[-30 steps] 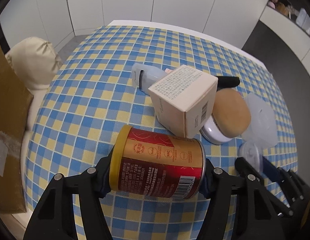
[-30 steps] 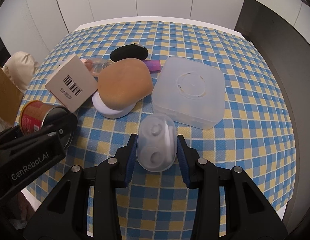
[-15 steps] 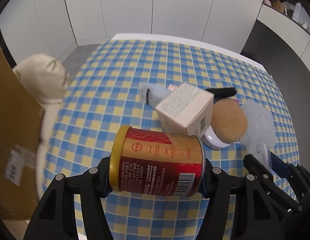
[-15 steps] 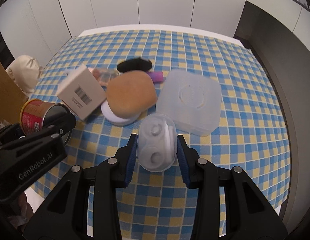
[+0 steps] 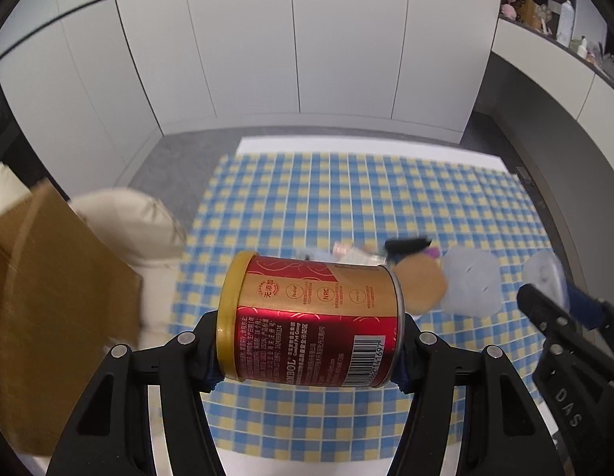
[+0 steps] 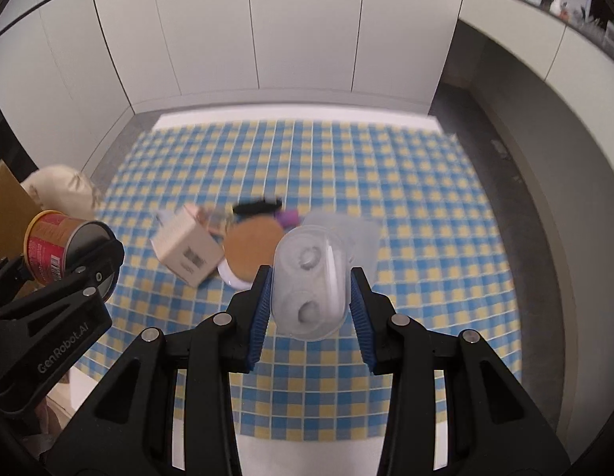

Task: Organize objects
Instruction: 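Lift the red can with the left tool while the right tool lifts the lens case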

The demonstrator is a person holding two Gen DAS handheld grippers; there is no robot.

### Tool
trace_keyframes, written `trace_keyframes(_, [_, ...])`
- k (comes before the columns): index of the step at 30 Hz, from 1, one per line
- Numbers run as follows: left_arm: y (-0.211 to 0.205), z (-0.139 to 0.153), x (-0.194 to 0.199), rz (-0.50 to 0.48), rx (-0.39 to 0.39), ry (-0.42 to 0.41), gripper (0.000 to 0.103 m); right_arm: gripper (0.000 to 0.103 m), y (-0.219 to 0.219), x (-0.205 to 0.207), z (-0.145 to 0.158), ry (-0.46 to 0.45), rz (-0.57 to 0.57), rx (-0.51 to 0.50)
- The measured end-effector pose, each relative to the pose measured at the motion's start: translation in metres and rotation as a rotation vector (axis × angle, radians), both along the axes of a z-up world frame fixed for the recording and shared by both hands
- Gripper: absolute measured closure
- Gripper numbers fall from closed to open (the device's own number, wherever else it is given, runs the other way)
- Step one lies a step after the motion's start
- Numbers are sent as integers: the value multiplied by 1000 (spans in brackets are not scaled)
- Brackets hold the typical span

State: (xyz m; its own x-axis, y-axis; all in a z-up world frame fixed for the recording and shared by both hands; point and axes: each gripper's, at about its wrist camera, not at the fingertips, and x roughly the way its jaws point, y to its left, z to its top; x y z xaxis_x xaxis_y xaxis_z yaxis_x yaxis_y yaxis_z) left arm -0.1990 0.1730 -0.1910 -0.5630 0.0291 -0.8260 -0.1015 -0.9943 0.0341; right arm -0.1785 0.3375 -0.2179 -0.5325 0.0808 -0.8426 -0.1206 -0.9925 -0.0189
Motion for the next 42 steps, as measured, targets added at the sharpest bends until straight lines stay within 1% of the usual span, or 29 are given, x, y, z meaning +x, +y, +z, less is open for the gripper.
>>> trace_keyframes(6, [-5,71,7,-11,20,79,41,63,0,6,70,78,-3,29])
trace_keyframes(10, [-12,112,14,-8,46,106,41,63,-2,13,114,123,-12,33])
trace_keyframes(13, [-17,142,22,-7,44,145,41,63,-5,20,144,153,-14,44])
trace_keyframes(17, [-20,177,34,-19,36,189,41,63,-7,30,178,184,-12,41])
trace_keyframes(22, [-26,213,51,-15,40,233,41,63,-11,43,216,224,2,49])
trace_keyframes(27, [-34,235,66,2,58,264,41,63,-15,57,247,255,13,60])
trace_keyframes(30, [-36,242,74,13,43,286,41,63,-17,67,262,274,19,57])
trace_keyframes(36, [-36,245,90,6,50,281,41,63,-17,76,268,280,18,64])
trace_keyframes(42, [-29,243,100,-14,34,276,41,63,-17,85,259,267,17,57])
